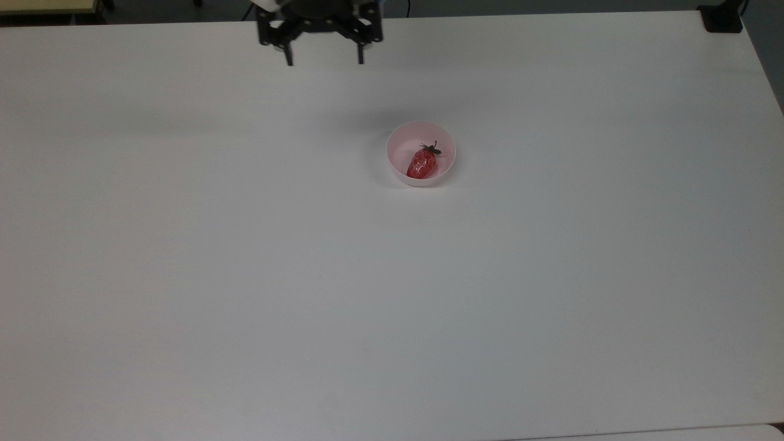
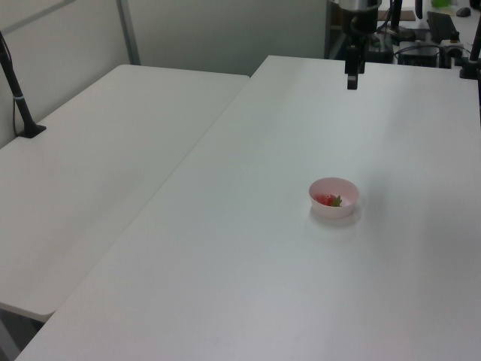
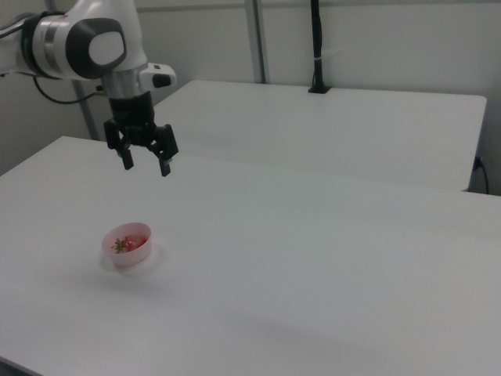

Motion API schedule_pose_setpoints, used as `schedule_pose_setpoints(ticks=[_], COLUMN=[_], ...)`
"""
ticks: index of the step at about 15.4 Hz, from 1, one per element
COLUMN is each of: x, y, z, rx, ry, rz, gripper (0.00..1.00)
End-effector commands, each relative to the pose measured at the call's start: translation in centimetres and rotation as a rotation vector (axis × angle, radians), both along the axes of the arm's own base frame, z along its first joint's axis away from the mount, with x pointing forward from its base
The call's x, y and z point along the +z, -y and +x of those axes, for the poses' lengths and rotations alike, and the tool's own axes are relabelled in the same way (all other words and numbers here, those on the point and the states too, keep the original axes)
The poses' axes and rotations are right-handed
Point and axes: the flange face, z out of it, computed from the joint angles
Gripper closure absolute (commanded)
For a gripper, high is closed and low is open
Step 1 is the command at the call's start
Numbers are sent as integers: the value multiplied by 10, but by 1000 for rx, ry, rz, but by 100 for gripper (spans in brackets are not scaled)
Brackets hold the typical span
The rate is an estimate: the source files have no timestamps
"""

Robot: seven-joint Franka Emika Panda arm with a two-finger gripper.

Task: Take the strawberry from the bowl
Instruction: 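Move the open gripper over the pink bowl holding the strawberry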

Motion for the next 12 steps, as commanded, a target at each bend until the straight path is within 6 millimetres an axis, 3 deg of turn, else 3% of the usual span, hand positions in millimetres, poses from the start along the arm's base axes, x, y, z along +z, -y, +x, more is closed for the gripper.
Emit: schedule_pose_setpoints(ticks=[1, 6, 12], x=[-35, -42, -117], y=[-39, -49, -116], z=[5, 6, 6], rx=[67, 85, 180], ry=[-63, -74, -145], rz=[1, 0, -45], gripper=[0, 0, 4])
